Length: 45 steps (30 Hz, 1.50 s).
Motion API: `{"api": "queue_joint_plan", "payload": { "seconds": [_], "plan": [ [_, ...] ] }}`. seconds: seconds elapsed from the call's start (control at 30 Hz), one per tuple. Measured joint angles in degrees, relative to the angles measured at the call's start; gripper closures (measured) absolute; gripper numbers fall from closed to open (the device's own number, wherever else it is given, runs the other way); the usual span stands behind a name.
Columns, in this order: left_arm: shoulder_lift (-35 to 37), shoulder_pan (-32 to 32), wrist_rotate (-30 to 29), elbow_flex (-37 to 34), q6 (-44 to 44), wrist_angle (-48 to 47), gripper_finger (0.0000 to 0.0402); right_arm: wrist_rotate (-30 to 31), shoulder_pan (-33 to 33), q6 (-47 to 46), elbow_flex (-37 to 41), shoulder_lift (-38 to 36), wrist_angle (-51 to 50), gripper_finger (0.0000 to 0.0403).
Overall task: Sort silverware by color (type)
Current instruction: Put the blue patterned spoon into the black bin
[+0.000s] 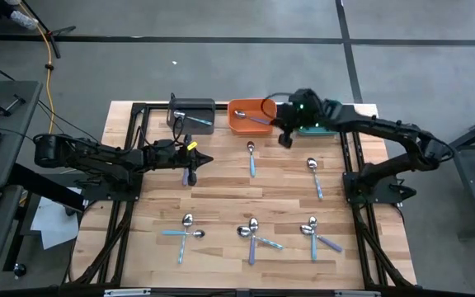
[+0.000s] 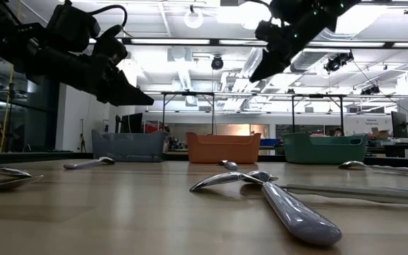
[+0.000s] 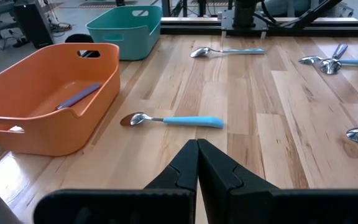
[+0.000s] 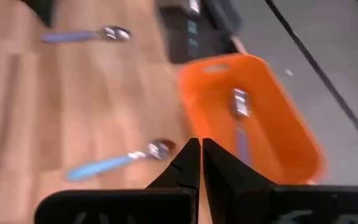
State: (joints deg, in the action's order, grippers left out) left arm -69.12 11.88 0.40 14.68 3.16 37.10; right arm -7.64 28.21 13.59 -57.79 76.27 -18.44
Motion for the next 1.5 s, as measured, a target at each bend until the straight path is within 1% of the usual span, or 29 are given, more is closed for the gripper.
{"api": "queue_joint_plan", "payload": {
  "seconds": [0.23, 0.3, 0.4, 0.5, 0.6, 0.67, 0.77, 0.87, 0.93, 1.07, 1.23, 1.33, 1.5],
  "plan": [
    [0.00, 0.00, 0.64, 0.00, -0.06, -0.27, 0.0401, -0.85, -8.23, -6.87, 15.13, 0.02, 29.82, 0.0403],
    [0.00, -0.29, 0.66, 0.00, -0.07, -0.80, 0.0401, -0.75, -10.74, -8.45, 18.46, 0.02, 36.45, 0.0403],
    [0.00, -1.07, 0.63, 0.00, 0.00, -1.16, 0.0401, 1.72, -14.78, -9.02, 22.32, 0.02, 42.38, 0.0403],
    [0.00, -2.74, 0.63, 0.01, 0.02, -1.34, 0.0401, 4.26, -18.54, -9.10, 24.57, 0.02, 44.42, 0.0403],
    [0.00, -4.85, -0.07, 1.47, 0.07, -4.84, 0.0401, 7.49, -21.86, -9.10, 25.54, 0.02, 44.31, 0.0403],
    [0.00, -6.41, -2.18, 3.53, 0.07, -9.20, 0.0401, 8.86, -23.78, -9.12, 25.88, 0.02, 44.35, 0.0403],
    [0.00, -8.90, -5.89, 7.34, -0.06, -17.11, 0.0401, 8.77, -26.69, -10.63, 25.89, 0.02, 43.99, 0.0403],
    [0.00, -11.42, -7.02, 10.84, -0.83, -22.91, 0.0401, 8.44, -30.07, -13.18, 25.89, 0.02, 41.07, 0.0403],
    [0.02, -12.99, -7.07, 11.99, -1.19, -24.39, 0.0401, 8.29, -32.47, -16.41, 25.10, 0.02, 36.48, 0.0403],
    [0.02, -15.22, -7.25, 12.37, -1.46, -24.85, 0.0401, 9.51, -37.61, -24.35, 21.42, 0.02, 22.58, 0.0402],
    [0.02, -15.71, -10.67, 12.37, -2.98, -24.87, 0.0401, 10.93, -44.41, -35.21, 16.83, 0.10, 9.73, 0.0401],
    [0.02, -15.67, -12.40, 12.37, -2.97, -24.75, 0.0401, 11.78, -48.06, -41.18, 14.90, 0.96, 5.62, 0.0384],
    [0.02, -15.67, -13.07, 12.35, -2.97, -23.67, 0.0401, 12.31, -52.40, -49.17, 10.59, 5.29, 2.08, 0.0319]
  ]
}}
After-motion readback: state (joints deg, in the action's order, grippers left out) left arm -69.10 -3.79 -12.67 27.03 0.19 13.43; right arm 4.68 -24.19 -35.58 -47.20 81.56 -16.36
